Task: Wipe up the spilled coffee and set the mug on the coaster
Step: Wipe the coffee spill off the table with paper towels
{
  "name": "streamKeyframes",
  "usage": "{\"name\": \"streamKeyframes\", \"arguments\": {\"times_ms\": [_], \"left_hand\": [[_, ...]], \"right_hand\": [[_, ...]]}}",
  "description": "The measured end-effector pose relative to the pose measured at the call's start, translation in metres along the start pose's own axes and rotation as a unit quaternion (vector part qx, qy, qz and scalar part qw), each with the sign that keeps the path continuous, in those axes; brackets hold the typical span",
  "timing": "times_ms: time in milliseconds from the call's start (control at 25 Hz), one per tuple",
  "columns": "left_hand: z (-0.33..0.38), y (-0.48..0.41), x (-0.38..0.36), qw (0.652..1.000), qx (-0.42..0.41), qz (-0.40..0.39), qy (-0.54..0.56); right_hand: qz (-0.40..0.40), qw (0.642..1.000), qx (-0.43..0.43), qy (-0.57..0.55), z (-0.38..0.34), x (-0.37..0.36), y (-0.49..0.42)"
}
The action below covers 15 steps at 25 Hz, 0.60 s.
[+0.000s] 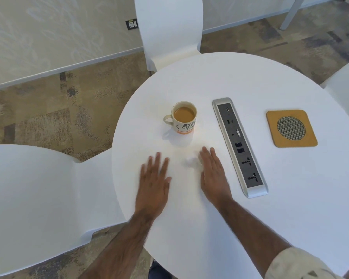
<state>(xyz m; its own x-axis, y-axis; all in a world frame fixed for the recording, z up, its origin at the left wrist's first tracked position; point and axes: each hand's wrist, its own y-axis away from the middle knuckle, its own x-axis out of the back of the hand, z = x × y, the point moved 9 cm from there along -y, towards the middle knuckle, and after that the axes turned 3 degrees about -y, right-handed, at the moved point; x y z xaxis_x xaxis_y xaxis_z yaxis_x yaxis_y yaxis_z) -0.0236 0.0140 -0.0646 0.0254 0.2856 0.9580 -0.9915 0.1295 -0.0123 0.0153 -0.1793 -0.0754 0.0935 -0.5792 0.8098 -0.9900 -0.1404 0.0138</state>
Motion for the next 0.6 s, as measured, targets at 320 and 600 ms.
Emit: {"name": "streamKeyframes", "arguments": {"times_ms": [320,600], "left_hand": [[0.051,-0.036,-0.024,0.984,-0.098,-0.111,0.096],[0.057,0.000,-0.019,0.990,-0.130,0.022,0.054]], "right_hand": [[0.016,0.998,0.031,0.046,-0.033,-0.014,-0.015],[0.014,0.997,0.053,0.046,-0.030,-0.012,0.054]]}}
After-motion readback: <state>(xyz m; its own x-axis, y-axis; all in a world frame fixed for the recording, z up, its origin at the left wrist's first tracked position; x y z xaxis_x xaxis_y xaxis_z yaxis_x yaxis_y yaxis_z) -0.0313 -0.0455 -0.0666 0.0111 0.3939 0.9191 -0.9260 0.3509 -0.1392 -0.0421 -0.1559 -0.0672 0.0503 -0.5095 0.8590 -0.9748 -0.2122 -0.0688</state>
